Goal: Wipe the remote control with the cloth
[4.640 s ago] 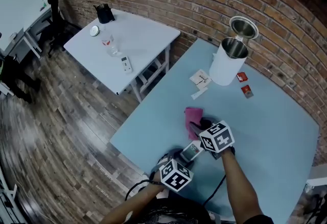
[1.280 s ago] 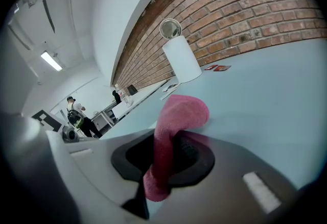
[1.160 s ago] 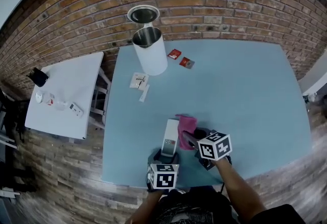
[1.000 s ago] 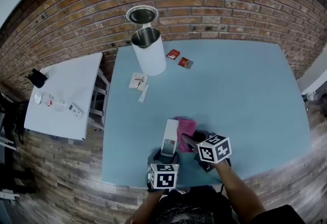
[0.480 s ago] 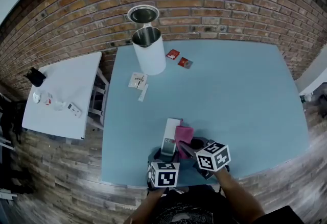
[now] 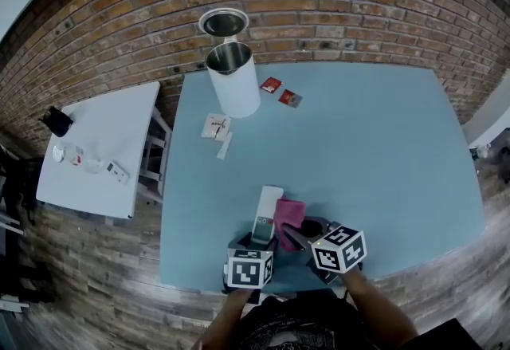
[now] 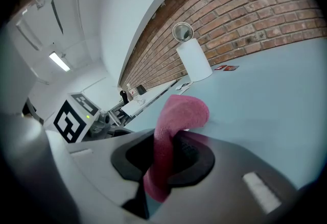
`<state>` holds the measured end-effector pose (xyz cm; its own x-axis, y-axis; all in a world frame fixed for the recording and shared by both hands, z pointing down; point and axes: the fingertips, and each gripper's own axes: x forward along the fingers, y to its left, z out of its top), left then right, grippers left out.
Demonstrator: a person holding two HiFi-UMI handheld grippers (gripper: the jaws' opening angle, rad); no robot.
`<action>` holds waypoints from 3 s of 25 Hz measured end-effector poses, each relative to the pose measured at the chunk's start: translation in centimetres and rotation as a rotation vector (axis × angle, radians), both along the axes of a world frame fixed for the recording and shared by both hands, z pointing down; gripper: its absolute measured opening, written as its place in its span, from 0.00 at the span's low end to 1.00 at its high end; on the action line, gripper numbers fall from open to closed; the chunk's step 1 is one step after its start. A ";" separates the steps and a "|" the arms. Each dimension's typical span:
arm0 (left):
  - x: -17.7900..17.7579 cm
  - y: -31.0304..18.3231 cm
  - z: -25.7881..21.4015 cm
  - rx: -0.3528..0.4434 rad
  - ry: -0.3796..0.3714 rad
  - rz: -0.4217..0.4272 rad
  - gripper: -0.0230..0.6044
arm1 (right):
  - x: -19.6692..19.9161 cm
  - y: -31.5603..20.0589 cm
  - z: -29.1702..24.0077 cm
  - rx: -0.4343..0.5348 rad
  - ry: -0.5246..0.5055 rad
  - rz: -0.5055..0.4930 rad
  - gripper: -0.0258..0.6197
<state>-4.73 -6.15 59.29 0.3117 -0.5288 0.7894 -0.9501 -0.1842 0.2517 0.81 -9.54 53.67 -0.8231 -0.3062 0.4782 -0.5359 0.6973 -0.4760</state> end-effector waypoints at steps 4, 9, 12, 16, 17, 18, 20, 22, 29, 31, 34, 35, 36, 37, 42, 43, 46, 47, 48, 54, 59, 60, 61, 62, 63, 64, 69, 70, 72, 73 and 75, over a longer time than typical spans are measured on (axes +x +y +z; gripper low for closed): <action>-0.3 -0.1 -0.5 -0.067 0.239 -0.060 0.48 | 0.5 -1.5 -0.7 0.025 -0.004 0.015 0.14; -0.2 0.7 -1.5 -0.147 0.611 -0.163 0.48 | 0.4 -3.2 -1.6 0.067 0.002 0.003 0.14; -0.2 0.9 -2.6 -0.174 0.870 -0.236 0.48 | -0.6 -4.2 -1.9 0.107 0.018 -0.024 0.14; -0.6 1.0 -4.3 -0.197 1.177 -0.296 0.48 | -2.9 -5.7 -2.5 0.180 0.040 -0.060 0.14; -0.9 1.0 -4.8 -0.201 1.254 -0.318 0.48 | -3.6 -6.1 -2.7 0.197 0.042 -0.068 0.14; -1.3 1.0 -5.2 -0.203 1.320 -0.342 0.48 | -4.3 -6.4 -2.7 0.212 0.045 -0.075 0.14; -2.4 1.1 -5.4 -0.201 1.416 -0.384 0.48 | -5.6 -7.0 -2.7 0.238 0.051 -0.087 0.14; -3.2 1.2 -5.5 -0.201 1.485 -0.416 0.48 | -6.7 -7.6 -2.4 0.263 0.062 -0.097 0.14; -4.9 1.1 -5.3 -0.192 1.625 -0.503 0.48 | -8.7 -9.3 0.5 0.327 0.138 -0.132 0.14; -4.9 1.0 -5.4 -0.191 1.638 -0.512 0.48 | -8.9 -9.5 1.0 0.315 0.133 -0.149 0.14; -4.9 1.0 -5.3 -0.186 1.645 -0.521 0.48 | -9.0 -9.3 1.3 0.314 0.127 -0.171 0.14; -4.9 1.0 -5.3 -0.186 1.646 -0.523 0.48 | -9.0 -9.2 1.2 0.318 0.127 -0.174 0.14; -4.9 0.9 -5.3 -0.185 1.646 -0.524 0.48 | -9.0 -9.0 1.1 0.321 0.127 -0.178 0.14; -4.9 0.9 -5.3 -0.185 1.646 -0.524 0.48 | -9.0 -8.8 1.0 0.324 0.127 -0.182 0.14; -4.4 0.7 -5.4 -0.190 1.637 -0.508 0.48 | -8.8 -7.7 0.9 0.325 0.128 -0.196 0.14; -4.5 0.7 -5.3 -0.190 1.636 -0.507 0.48 | -8.7 -7.4 0.8 0.324 0.125 -0.198 0.14; -4.4 0.7 -5.3 -0.193 1.641 -0.504 0.48 | -8.6 -6.4 0.6 0.316 0.110 -0.199 0.14; -4.3 0.7 -5.4 -0.194 1.643 -0.501 0.48 | -8.5 -6.0 0.5 0.310 0.103 -0.197 0.14; -4.1 0.7 -5.4 -0.195 1.645 -0.497 0.48 | -8.4 -5.6 0.4 0.304 0.095 -0.196 0.14; -3.7 0.5 -5.4 -0.200 1.652 -0.487 0.48 | -7.9 -2.8 0.2 0.286 0.072 -0.198 0.14; -3.6 0.6 -5.3 -0.202 1.659 -0.480 0.48 | -7.7 -0.7 -0.7 0.284 0.042 -0.197 0.14; -3.6 0.6 -5.3 -0.202 1.660 -0.479 0.48 | -7.7 -0.3 -0.9 0.284 0.036 -0.194 0.14; -3.5 0.6 -5.4 -0.202 1.661 -0.478 0.48 | -7.7 0.0 -1.1 0.283 0.029 -0.191 0.14; -3.5 0.6 -5.4 -0.203 1.663 -0.478 0.48 | -7.7 0.4 -1.4 0.281 0.022 -0.187 0.14; -3.5 0.6 -5.4 -0.206 1.665 -0.477 0.48 | -7.7 0.8 -1.6 0.280 0.016 -0.184 0.14; -3.5 0.6 -5.4 -0.208 1.667 -0.475 0.48 | -7.7 1.1 -1.8 0.280 0.011 -0.180 0.14; -3.5 0.8 -5.5 -0.217 1.676 -0.462 0.48 | -7.5 2.6 -2.8 0.279 -0.007 -0.160 0.14; -3.5 0.8 -5.5 -0.218 1.679 -0.461 0.48 | -7.5 2.9 -2.9 0.279 -0.008 -0.157 0.14; -3.4 0.8 -5.5 -0.220 1.684 -0.461 0.48 | -7.3 3.5 -3.2 0.276 -0.014 -0.148 0.14; -3.4 0.8 -5.5 -0.222 1.687 -0.462 0.48 | -7.3 3.7 -3.3 0.273 -0.018 -0.142 0.14; -3.3 0.7 -5.6 -0.226 1.694 -0.463 0.48 | -7.1 4.4 -3.6 0.267 -0.028 -0.128 0.14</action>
<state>-8.05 -5.47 53.65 0.6583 -0.7384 -0.1467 0.3955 0.1734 0.9019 -6.29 -5.19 50.10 -0.8747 -0.3111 0.3715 -0.4250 0.8609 -0.2796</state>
